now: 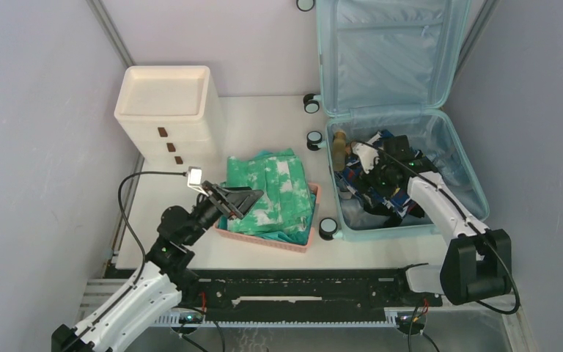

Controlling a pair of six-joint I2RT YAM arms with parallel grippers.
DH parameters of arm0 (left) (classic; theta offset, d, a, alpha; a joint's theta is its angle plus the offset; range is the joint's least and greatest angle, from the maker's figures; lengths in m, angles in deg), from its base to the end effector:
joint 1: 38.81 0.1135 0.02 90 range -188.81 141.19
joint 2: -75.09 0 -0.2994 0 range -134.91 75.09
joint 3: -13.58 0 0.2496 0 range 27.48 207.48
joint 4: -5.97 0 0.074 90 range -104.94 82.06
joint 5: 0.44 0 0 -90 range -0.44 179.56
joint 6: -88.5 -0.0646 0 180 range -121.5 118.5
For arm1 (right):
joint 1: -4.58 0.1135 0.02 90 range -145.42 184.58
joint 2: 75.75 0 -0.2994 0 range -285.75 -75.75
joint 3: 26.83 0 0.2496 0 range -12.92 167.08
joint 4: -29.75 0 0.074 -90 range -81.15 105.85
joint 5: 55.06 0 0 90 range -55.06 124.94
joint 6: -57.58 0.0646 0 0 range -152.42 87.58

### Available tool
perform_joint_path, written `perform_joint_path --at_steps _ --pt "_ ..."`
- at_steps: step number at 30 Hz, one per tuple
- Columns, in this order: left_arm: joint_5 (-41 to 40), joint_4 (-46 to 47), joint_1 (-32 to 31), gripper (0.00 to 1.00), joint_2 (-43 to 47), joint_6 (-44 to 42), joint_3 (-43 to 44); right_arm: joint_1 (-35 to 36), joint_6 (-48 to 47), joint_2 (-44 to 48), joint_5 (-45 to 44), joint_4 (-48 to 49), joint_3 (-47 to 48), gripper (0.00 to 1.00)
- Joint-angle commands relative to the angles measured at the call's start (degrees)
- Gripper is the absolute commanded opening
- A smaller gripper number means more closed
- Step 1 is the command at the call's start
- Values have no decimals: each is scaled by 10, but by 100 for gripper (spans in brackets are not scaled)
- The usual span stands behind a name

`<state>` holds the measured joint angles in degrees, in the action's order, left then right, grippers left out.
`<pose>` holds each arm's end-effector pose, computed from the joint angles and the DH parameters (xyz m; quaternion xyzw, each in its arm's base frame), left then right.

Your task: Open, take out, and arrange the luggage

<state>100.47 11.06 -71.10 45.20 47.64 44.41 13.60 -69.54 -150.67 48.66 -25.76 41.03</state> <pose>0.1175 -0.0887 0.2812 -0.0277 0.6691 -0.5309 0.5194 0.2473 0.0548 0.2505 -0.4040 0.8763 0.0554 0.2565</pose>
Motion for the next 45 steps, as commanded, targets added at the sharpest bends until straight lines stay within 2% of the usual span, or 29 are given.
perform_joint_path --at_steps 1,5,17,20,27,30,33,37,45 --pt "5 24 -3 94 10 6 19 52 21 12 -73 62 22 95" --pt "4 22 -4 94 14 7 18 91 50 -29 -134 107 22 100" --pt "-4 8 -4 94 26 4 15 117 37 -151 -270 153 10 99" --pt "-3 8 -4 94 25 2 16 114 30 -163 -274 155 10 83" --pt "-4 8 -3 94 25 3 14 88 27 -117 -225 151 13 35" --pt "-4 7 -4 94 25 2 16 59 39 -82 -163 124 30 24" --pt "-3 8 -4 94 20 2 19 15 50 -59 -73 92 58 17" --pt "1 11 -4 94 12 4 24 -27 47 -48 -31 85 80 9" --pt "1 13 -4 94 8 9 26 -98 46 -68 78 46 110 8"
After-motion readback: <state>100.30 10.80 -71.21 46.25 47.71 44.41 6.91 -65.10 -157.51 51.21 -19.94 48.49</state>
